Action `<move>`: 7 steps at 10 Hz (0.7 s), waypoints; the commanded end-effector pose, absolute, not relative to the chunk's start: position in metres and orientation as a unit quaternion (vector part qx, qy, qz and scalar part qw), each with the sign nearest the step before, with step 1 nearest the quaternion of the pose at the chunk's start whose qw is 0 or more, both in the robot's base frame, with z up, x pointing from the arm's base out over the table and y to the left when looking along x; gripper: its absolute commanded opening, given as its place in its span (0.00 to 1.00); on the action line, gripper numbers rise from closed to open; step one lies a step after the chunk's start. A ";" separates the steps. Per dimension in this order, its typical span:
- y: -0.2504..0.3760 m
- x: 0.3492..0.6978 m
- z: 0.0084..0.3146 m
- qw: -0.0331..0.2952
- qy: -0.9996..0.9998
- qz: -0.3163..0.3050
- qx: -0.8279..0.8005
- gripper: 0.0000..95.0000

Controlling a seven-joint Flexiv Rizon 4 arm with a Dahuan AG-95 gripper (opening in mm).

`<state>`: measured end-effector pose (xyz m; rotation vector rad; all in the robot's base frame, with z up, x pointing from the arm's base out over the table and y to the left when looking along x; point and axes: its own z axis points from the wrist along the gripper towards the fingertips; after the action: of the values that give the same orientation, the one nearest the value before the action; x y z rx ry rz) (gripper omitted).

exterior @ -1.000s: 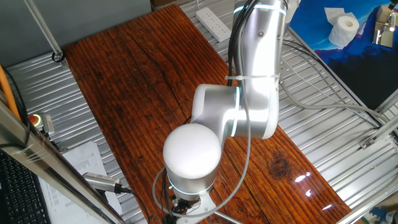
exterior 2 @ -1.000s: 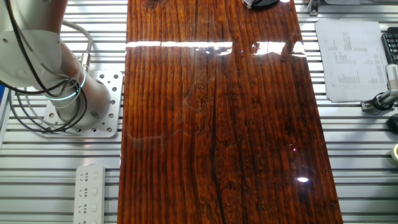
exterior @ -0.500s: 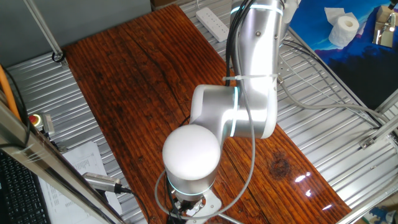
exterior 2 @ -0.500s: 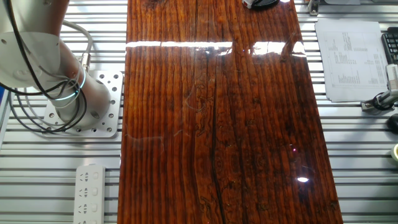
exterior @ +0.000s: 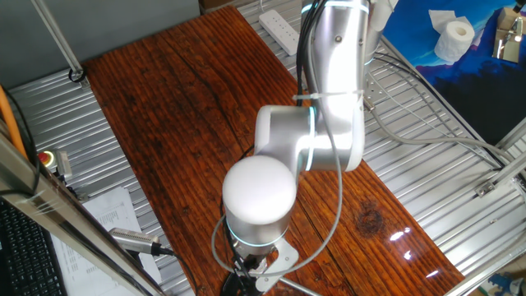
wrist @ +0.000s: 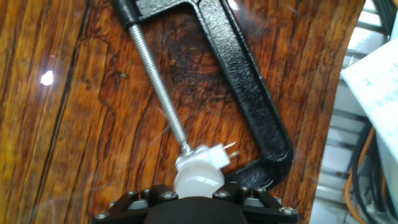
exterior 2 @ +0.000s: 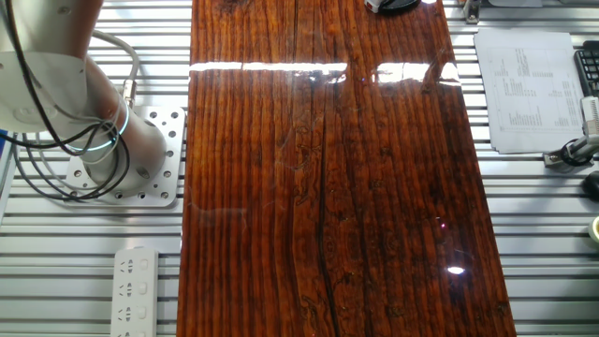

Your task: Install the light bulb by rotating it

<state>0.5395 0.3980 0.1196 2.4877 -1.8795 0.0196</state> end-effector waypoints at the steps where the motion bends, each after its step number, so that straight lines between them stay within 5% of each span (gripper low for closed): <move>1: 0.402 0.543 0.119 0.011 -0.608 0.005 0.794 0.40; 7: 0.402 0.543 0.118 0.013 -0.615 0.005 0.788 0.40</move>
<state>0.5419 0.4012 0.1194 2.4543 -1.9180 0.0161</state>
